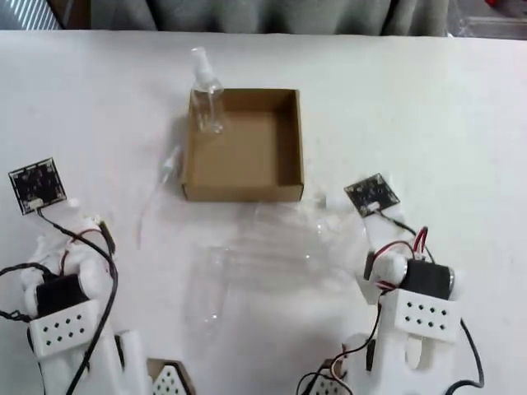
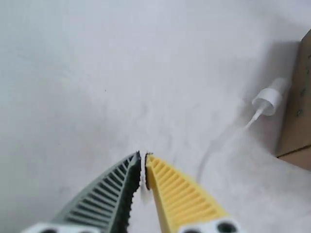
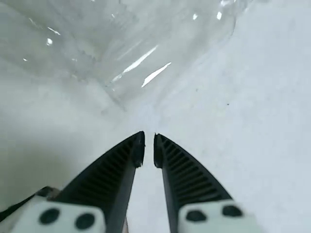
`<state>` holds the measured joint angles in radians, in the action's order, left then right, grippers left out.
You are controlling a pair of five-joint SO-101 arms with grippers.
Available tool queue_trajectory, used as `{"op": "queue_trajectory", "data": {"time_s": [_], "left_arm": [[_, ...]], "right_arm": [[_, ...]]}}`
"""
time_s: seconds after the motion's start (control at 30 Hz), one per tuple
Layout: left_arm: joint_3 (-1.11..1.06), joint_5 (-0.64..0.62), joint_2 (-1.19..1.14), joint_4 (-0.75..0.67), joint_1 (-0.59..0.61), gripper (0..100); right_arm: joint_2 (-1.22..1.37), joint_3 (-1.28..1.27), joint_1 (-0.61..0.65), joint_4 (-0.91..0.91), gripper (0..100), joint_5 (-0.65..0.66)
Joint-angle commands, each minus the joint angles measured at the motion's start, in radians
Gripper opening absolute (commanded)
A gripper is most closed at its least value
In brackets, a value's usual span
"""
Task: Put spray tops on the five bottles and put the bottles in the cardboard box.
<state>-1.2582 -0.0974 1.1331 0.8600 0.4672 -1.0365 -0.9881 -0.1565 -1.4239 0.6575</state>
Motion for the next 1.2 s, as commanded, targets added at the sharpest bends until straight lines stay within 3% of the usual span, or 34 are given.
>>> {"op": "queue_trajectory", "data": {"time_s": [0.0, 0.2, 0.37, 0.53, 0.73, 1.17], "left_arm": [[0.011, -0.014, -0.064, -0.071, 0.01, 2], [0.089, -0.014, -0.278, -0.11, 0.013, 2], [0.155, -0.015, -0.447, -0.183, 0.087, 2], [0.218, -0.017, -0.567, -0.209, 0.122, 2], [0.279, -0.044, -0.667, -0.209, 0.142, 2], [0.431, -0.143, -0.889, -0.201, 0.24, 3]], "right_arm": [[-0.002, 0.15, 0.064, -0.097, 2.1, -0.038], [-0.001, 0.288, 0.331, -0.197, 2.3, -0.278], [-0.001, 0.293, 0.656, -0.156, 2.5, -0.54], [0.059, 0.255, 0.909, -0.099, 2.0, -0.667], [0.337, 0.187, 0.963, 0.136, 2.0, -0.692], [0.728, 0.187, 0.964, 0.44, 2.0, -0.701]]}}
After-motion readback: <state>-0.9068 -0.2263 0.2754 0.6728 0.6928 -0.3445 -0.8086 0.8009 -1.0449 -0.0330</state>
